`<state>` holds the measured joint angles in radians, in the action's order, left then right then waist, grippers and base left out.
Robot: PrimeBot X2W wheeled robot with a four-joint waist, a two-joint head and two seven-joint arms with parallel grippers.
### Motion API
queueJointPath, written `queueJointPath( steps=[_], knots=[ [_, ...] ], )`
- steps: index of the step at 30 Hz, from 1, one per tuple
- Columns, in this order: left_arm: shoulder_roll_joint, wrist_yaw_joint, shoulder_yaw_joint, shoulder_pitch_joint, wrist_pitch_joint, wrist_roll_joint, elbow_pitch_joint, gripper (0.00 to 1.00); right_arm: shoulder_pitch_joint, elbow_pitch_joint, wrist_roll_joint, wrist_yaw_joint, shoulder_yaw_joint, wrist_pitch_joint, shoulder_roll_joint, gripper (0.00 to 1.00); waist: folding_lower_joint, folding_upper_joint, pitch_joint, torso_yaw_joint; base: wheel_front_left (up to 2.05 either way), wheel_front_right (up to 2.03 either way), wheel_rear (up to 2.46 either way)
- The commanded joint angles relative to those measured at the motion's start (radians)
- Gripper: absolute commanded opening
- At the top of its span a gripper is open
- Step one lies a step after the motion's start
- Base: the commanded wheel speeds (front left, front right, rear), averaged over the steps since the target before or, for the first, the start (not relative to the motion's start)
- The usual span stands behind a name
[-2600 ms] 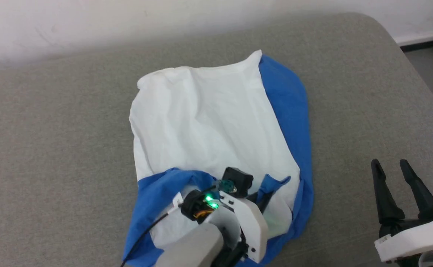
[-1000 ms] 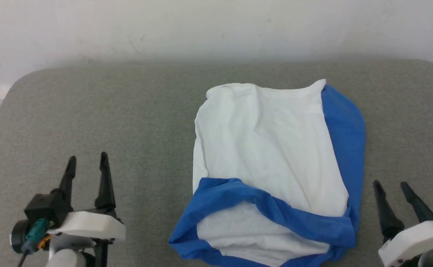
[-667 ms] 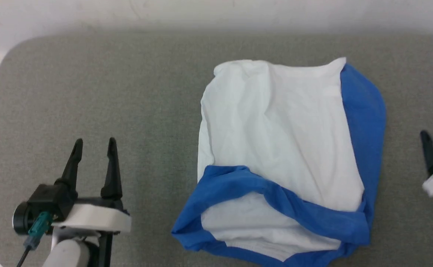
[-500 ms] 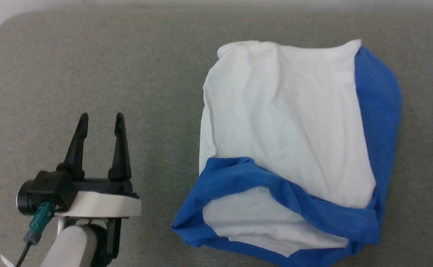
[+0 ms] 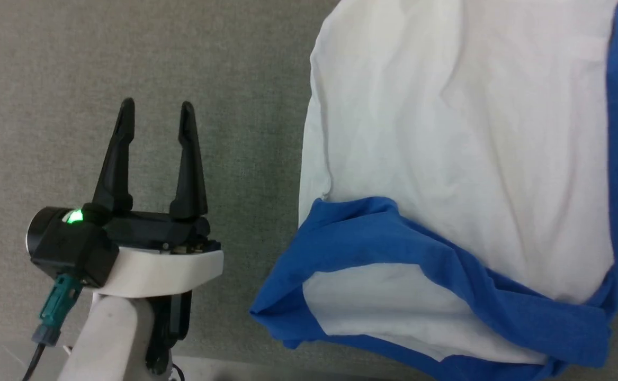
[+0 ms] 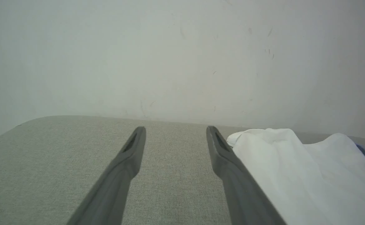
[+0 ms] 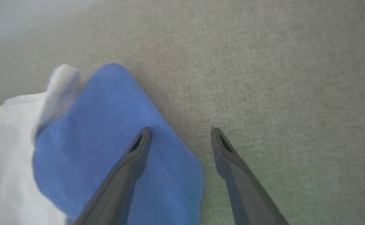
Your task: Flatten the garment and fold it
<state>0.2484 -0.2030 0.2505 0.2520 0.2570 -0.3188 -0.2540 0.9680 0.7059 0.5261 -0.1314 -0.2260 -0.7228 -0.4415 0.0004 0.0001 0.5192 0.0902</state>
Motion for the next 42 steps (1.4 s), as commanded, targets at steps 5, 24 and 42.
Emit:
queueJointPath(
  steps=[5,24,42],
  knots=[
    [-0.022,0.015,-0.011,0.019,0.005,0.023,-0.002,1.0,0.032,0.091,-0.032,0.001,0.01,-0.085,0.0,1.0,-0.0004,-0.0001,0.095,0.046,0.0,0.0,0.0],
    [-0.074,0.062,-0.078,-0.099,0.005,0.028,0.123,1.0,-0.063,-0.043,-0.038,0.001,0.035,0.124,-0.029,0.0,-0.0004,-0.0001,-0.215,-0.003,0.0,0.0,0.0],
    [-0.057,0.043,-0.101,-0.238,-0.021,-0.014,0.145,1.0,-0.475,-0.3,-0.118,0.001,0.042,0.376,0.078,0.0,-0.0004,-0.0001,-0.396,-0.02,0.0,0.0,0.0]
  ],
)
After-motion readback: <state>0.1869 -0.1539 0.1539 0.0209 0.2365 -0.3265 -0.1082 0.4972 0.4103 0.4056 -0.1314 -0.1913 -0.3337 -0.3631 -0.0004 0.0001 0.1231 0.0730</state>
